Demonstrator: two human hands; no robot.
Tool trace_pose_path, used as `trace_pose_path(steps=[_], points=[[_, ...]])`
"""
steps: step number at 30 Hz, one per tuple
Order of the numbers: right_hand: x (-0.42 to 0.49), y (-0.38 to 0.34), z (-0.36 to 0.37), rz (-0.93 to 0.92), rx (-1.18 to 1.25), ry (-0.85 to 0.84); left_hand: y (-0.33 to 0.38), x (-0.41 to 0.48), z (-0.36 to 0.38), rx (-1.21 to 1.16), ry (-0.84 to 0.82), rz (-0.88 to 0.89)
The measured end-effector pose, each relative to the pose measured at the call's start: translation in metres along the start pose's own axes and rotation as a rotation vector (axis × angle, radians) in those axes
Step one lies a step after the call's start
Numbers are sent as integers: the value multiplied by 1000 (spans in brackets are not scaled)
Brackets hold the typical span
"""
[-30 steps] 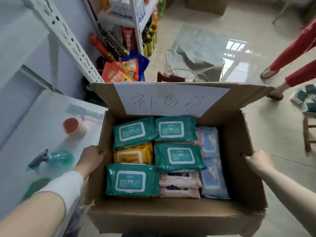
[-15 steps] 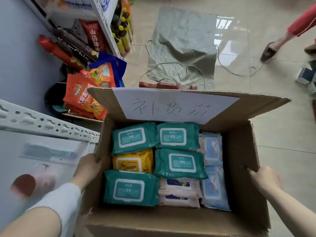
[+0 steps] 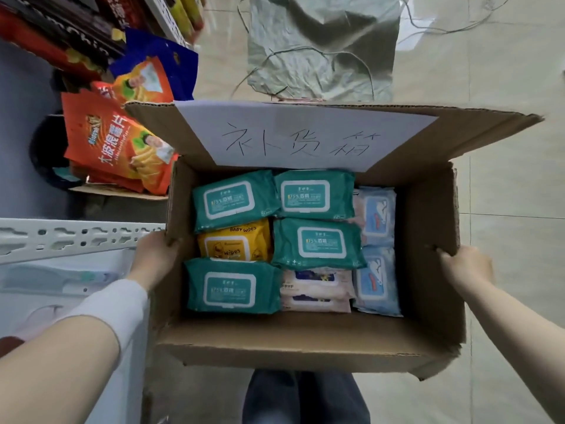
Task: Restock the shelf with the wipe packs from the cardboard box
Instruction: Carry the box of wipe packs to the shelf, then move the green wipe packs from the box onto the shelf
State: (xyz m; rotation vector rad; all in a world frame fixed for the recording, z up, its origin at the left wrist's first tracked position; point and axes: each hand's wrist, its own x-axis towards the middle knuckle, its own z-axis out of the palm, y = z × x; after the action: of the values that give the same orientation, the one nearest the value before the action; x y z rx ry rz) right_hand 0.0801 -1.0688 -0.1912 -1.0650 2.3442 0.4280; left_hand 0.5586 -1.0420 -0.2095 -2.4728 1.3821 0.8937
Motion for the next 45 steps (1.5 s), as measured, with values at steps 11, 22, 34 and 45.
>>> trace_pose_path(steps=[11, 22, 34, 45], points=[[16, -9, 24, 19, 30, 14, 1, 27, 11, 36, 6, -59], [14, 2, 39, 53, 107, 33, 2, 22, 18, -18, 11, -118], [-60, -47, 54, -267, 321, -125, 151, -15, 26, -158, -22, 439], [-30, -94, 121, -131, 289, -297, 194, 73, 47, 305, -98, 433]])
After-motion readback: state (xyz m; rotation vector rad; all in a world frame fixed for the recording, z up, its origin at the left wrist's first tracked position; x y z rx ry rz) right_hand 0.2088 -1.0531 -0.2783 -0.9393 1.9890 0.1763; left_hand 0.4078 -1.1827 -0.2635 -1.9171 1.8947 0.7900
